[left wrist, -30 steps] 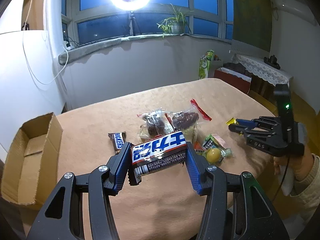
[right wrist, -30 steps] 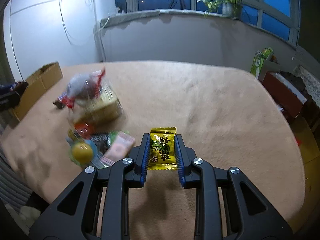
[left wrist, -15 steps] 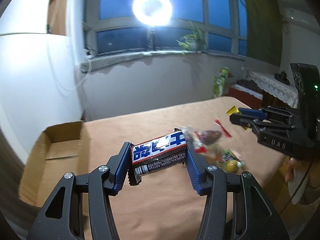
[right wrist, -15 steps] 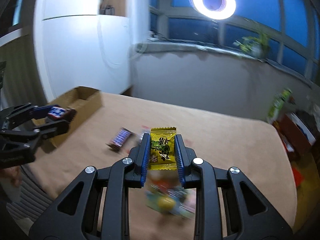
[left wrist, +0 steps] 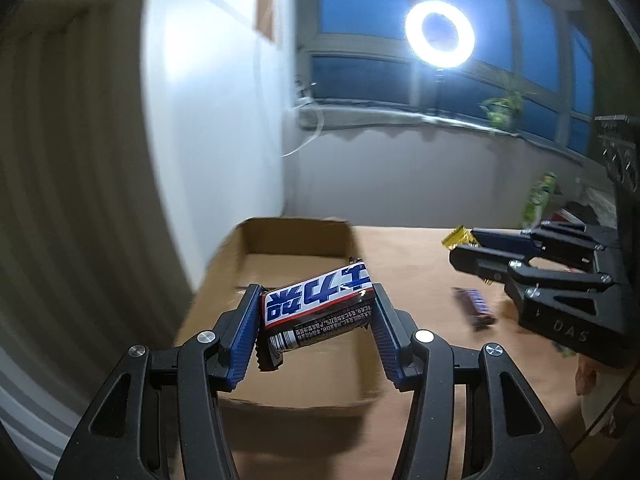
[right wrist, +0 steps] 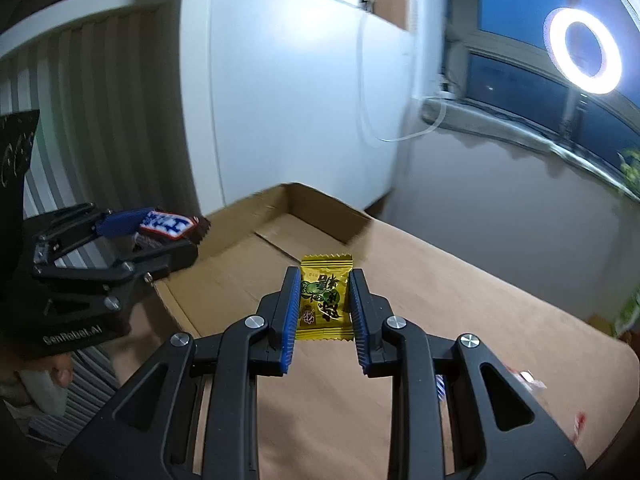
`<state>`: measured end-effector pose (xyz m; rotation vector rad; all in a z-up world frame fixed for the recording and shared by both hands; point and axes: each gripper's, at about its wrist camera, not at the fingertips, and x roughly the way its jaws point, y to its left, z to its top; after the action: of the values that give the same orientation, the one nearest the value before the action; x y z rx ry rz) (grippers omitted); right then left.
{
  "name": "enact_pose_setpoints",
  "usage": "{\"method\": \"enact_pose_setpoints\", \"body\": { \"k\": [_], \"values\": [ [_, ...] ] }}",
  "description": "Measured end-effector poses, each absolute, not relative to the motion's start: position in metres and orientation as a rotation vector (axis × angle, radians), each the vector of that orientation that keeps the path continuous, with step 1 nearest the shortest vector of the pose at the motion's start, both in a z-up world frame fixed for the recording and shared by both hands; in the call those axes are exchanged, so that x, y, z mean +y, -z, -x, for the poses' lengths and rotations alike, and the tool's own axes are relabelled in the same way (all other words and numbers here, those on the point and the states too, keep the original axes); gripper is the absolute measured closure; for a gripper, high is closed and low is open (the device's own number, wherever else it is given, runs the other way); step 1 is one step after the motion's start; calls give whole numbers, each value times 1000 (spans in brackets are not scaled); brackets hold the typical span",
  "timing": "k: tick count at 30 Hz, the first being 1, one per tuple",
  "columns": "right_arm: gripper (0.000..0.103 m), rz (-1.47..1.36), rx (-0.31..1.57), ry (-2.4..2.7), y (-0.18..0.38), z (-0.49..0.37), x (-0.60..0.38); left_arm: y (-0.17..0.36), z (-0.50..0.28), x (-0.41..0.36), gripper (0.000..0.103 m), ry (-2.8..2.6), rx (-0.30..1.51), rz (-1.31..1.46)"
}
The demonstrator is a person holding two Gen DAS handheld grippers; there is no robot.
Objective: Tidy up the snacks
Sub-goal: 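Carry both snacks to the cardboard box and open both tools to drop them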
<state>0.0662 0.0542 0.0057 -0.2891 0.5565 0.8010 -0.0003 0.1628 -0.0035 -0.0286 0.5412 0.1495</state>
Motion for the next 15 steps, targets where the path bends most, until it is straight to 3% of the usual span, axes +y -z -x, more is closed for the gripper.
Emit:
{"method": "enact_pose_setpoints", "body": {
  "k": [10, 13, 15],
  "values": [
    [78, 326, 583, -890, 9, -93, 118, 32, -28, 197, 51, -173, 605, 84],
    [78, 333, 599, -910, 16, -102, 128, 38, -30, 199, 45, -177, 629, 90],
    [77, 336, 605, -940, 21, -106, 133, 41, -32, 200, 33, -204, 639, 97]
  ]
}}
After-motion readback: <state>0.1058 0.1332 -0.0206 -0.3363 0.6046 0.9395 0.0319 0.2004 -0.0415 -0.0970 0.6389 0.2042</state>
